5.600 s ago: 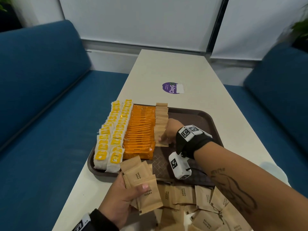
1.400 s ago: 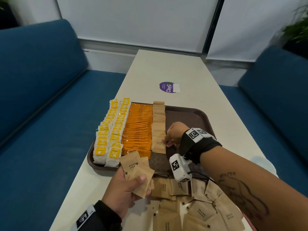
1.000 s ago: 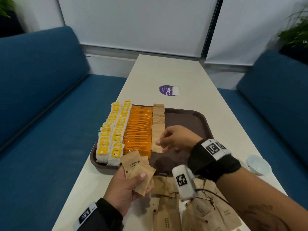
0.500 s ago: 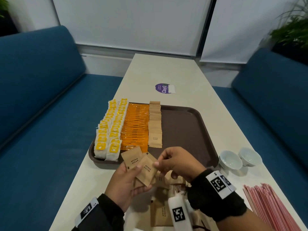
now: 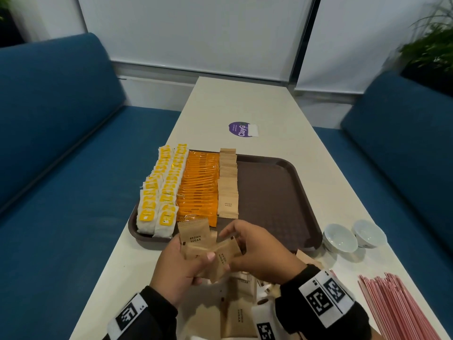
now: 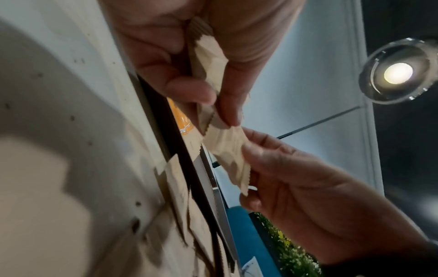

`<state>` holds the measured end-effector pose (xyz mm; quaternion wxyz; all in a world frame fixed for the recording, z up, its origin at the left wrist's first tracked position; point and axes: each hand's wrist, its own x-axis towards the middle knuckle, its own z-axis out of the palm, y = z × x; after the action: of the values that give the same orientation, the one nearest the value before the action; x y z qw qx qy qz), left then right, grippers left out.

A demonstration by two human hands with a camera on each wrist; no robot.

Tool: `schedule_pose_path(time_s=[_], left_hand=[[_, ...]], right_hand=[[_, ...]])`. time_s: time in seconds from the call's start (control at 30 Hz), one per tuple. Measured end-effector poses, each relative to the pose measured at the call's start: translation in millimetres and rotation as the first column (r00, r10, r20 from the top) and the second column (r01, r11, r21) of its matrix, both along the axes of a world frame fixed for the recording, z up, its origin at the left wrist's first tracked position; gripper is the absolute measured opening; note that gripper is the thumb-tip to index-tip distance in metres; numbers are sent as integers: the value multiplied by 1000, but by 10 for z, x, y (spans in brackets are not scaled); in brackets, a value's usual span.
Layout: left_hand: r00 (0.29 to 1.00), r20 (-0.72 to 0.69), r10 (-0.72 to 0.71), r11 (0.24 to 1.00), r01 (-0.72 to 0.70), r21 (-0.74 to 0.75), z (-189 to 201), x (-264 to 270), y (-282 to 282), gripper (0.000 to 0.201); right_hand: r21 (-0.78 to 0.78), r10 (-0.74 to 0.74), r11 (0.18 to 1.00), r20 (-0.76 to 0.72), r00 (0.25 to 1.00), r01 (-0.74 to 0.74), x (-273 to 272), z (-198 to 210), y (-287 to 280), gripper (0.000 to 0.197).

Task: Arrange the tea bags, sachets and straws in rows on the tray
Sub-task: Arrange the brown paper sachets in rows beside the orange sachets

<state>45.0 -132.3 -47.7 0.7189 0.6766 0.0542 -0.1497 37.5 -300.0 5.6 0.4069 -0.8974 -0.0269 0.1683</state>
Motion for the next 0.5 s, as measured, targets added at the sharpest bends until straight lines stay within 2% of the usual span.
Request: schedule_pose_path(time_s=[0.1, 0.23, 0.33, 0.4, 0.5], left_hand=[[998, 47, -47, 996, 43, 85, 28, 17, -10, 39], [1000, 15, -9, 999, 8, 37, 30, 59, -8, 28], [996, -56, 69, 995, -73, -72, 27, 121, 15, 19], [990, -100, 94, 987, -106, -118, 10, 172, 34, 17], [986, -139, 90, 981, -112, -160, -5, 261, 23, 18]], right_hand=[[-98, 4, 995, 87, 996, 5, 17, 55, 15, 21], [-94, 26, 995, -15, 1000, -27, 92, 175, -55, 20], [-3, -150, 989, -37, 988, 150, 207, 251, -179, 11], [52, -307, 949, -83, 948, 311, 348, 250, -283, 10], [102, -431, 881, -231, 872, 463, 559, 189, -359, 17]])
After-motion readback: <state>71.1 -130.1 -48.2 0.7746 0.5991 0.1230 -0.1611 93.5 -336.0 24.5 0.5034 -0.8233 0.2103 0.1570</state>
